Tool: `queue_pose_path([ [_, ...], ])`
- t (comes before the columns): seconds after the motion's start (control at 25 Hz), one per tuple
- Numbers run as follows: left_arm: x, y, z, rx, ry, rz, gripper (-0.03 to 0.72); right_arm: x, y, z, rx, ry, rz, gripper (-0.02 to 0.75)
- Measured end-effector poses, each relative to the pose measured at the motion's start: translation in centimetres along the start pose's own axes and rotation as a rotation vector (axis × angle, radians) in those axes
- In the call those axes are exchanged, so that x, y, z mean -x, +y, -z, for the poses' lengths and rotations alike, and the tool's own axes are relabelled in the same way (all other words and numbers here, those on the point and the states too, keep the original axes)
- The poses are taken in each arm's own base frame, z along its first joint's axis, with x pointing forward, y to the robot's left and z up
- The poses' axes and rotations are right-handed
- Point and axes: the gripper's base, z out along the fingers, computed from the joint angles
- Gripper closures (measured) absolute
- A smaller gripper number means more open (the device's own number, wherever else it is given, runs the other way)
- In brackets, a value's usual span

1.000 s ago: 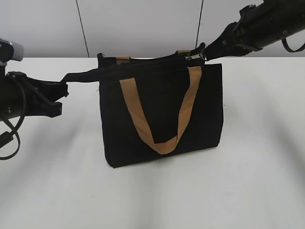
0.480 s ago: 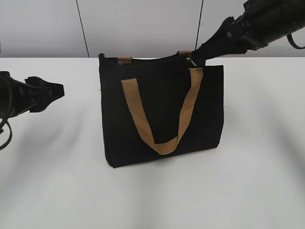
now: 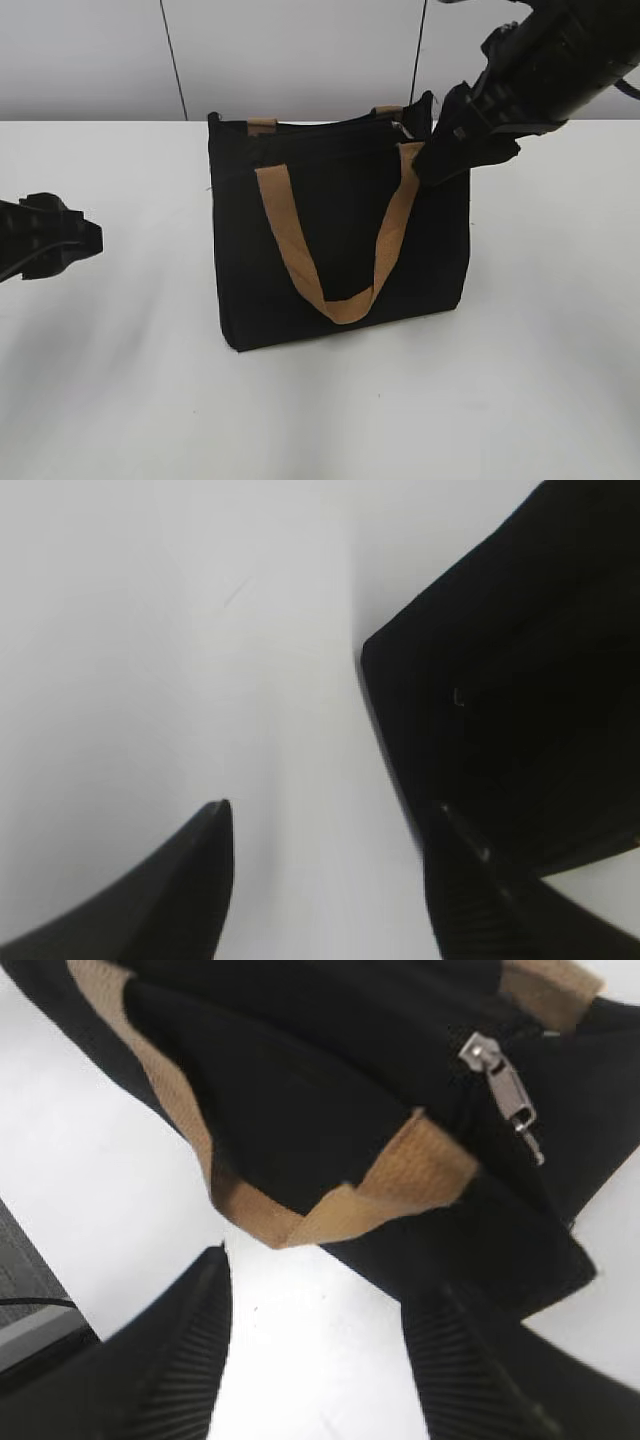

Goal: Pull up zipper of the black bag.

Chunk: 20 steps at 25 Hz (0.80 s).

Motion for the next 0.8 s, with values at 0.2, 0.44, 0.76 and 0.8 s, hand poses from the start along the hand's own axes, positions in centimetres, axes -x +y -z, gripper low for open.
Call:
queue_pose_path([
  [0.2, 0.7, -1.2, 2.7, 0.055, 0.086, 0.025, 0.235, 0.0, 1.8, 2.3, -0.037, -0.004, 0.011, 0.336],
  [0.44, 1.5, -3.0, 7.4, -0.002, 0.106, -0.103, 0.239, -0.6, 4.1, 6.2, -0.028, -0.035, 0.035, 0.337],
  [0.76, -0.5, -0.2, 14.7, -0.004, 0.097, -0.157, 0.242, -5.1, 7.9, 10.8, -0.018, -0.067, 0.008, 0.337],
  [0.8, -0.9, 0.2, 15.5, -0.007, 0.090, -0.162, 0.242, -6.0, 8.3, 11.1, -0.019, -0.072, 0.003, 0.337],
])
